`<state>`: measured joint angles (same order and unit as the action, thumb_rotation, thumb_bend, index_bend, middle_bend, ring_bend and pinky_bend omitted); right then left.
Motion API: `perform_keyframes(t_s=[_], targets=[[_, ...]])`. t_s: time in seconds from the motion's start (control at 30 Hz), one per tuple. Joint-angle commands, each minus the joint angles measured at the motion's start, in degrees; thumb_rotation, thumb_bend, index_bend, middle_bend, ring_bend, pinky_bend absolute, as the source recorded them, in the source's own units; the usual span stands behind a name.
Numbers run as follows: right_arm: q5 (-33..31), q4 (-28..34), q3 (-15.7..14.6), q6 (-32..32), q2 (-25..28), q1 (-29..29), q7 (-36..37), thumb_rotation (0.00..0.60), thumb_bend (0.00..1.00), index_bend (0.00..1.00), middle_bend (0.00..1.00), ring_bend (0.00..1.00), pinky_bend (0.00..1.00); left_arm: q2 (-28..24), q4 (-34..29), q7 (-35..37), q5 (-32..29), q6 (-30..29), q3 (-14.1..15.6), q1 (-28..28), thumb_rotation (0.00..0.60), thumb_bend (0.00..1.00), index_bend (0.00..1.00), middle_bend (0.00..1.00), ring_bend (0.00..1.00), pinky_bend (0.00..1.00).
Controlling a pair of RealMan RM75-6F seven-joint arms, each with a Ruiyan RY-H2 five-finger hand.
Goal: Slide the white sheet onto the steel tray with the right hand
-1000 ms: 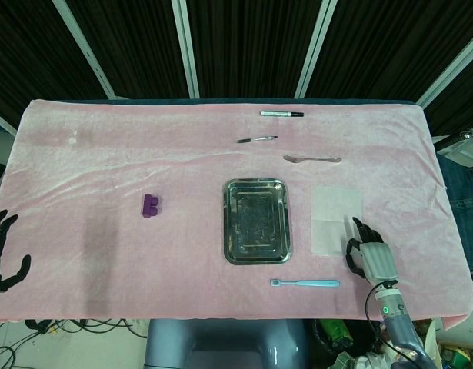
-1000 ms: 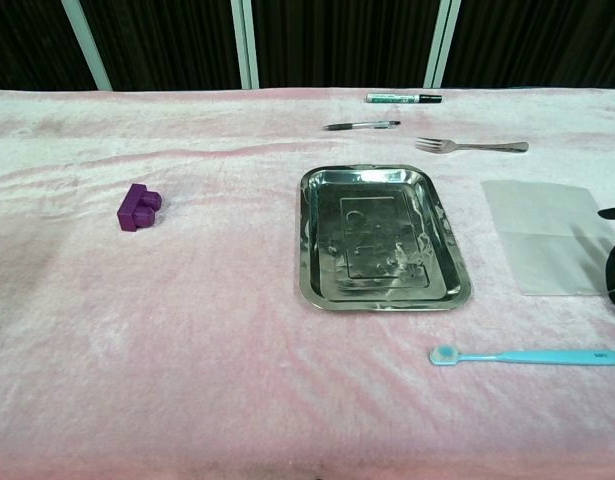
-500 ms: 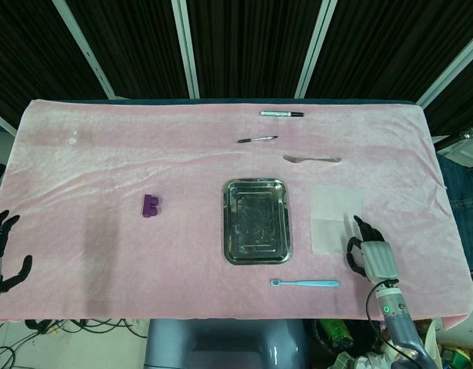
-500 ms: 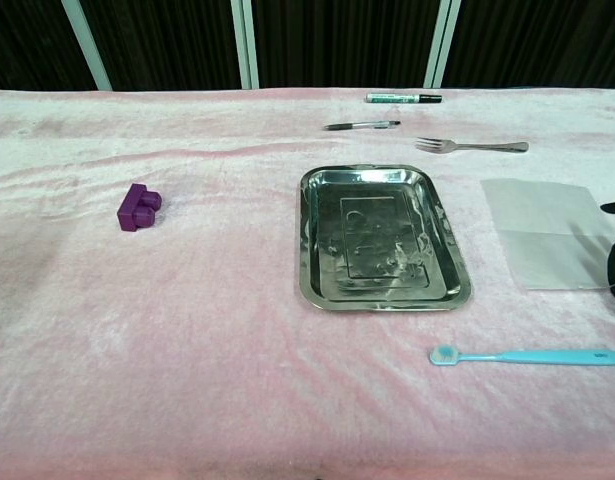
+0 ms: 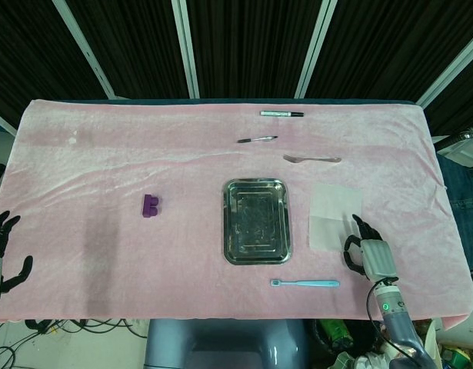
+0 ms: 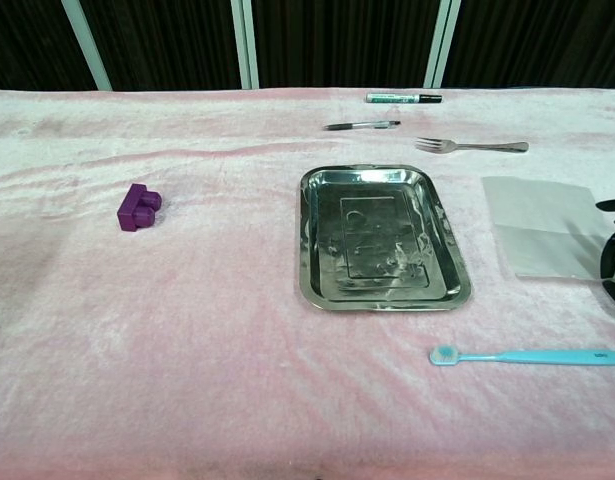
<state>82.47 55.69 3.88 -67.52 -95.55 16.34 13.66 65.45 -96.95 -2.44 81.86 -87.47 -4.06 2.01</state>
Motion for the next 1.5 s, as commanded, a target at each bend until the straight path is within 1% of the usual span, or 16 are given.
perform_keyframes(t_s=[0.03, 0.2, 0.47, 0.8, 1.07, 1.33, 1.5], targets=[[-0.65, 1.56, 0.85, 0.61, 0.84, 0.60, 0.69, 0.600, 0.41, 0.65, 0.04, 0.10, 0.18, 0.01, 0.00, 0.01, -0.02, 0.01, -0.02, 0.01, 0.600, 0.41, 0.12, 0.03, 0.00, 0.03], [-1.02, 5.41, 2.04, 0.85, 2.18, 1.56, 1.15, 0.600, 0.41, 0.65, 0.04, 0.10, 0.18, 0.04, -0.02, -0.06, -0.05, 0.10, -0.01, 0.05, 0.600, 0.41, 0.12, 0.03, 0.00, 0.03], [-0.54, 12.11, 2.84, 0.33, 2.89, 3.20, -3.05, 0.600, 0.41, 0.65, 0.04, 0.10, 0.18, 0.03, -0.06, -0.05, -0.01, 0.05, 0.01, 0.02, 0.600, 0.41, 0.12, 0.03, 0.00, 0.03], [0.74, 18.05, 2.42, -0.25, 2.99, 4.53, -7.37, 0.600, 0.41, 0.66, 0.04, 0.10, 0.18, -0.03, -0.08, 0.00, -0.14, 0.18, -0.03, 0.07, 0.600, 0.41, 0.12, 0.03, 0.00, 0.03], [3.34, 19.94, 1.15, -1.78, 2.70, 5.21, -10.48, 0.600, 0.41, 0.66, 0.04, 0.10, 0.18, -0.05, -0.10, 0.00, -0.20, 0.23, -0.05, 0.09, 0.600, 0.41, 0.12, 0.03, 0.00, 0.03], [4.65, 18.72, 0.34, -1.84, 2.02, 5.97, -11.81, 0.600, 0.41, 0.66, 0.04, 0.10, 0.18, -0.05, -0.17, -0.09, -0.16, 0.25, 0.02, 0.08, 0.600, 0.41, 0.12, 0.03, 0.00, 0.03], [5.71, 17.98, 0.50, -1.32, 2.06, 7.44, -13.19, 0.600, 0.41, 0.66, 0.04, 0.10, 0.18, -0.06, -0.23, -0.11, -0.24, 0.32, 0.00, 0.10, 0.600, 0.41, 0.12, 0.03, 0.00, 0.03]])
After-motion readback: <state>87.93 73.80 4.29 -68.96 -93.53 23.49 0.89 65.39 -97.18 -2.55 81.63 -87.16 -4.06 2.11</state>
